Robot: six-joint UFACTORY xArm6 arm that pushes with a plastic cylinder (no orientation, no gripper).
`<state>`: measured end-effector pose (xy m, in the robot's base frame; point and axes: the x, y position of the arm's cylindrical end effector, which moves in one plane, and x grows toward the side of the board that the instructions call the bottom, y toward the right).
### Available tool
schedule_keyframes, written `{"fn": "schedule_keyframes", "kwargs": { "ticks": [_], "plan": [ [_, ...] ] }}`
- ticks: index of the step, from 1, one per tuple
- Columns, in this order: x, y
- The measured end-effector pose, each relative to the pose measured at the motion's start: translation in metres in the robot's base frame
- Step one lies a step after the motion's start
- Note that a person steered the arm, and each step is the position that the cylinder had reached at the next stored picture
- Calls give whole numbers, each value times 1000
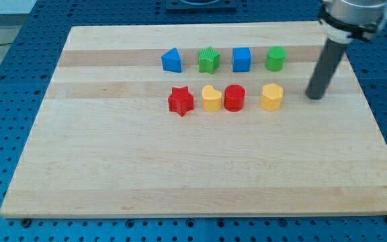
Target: Seperate the red circle from the yellow heart
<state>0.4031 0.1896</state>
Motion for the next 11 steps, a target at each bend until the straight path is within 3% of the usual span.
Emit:
{"fn": "schedule_keyframes", "kwargs": {
  "ticks": [3,7,9,11],
  "plan": [
    [23,-141],
    [39,-268],
    [89,-336],
    [134,-359]
  ]
}}
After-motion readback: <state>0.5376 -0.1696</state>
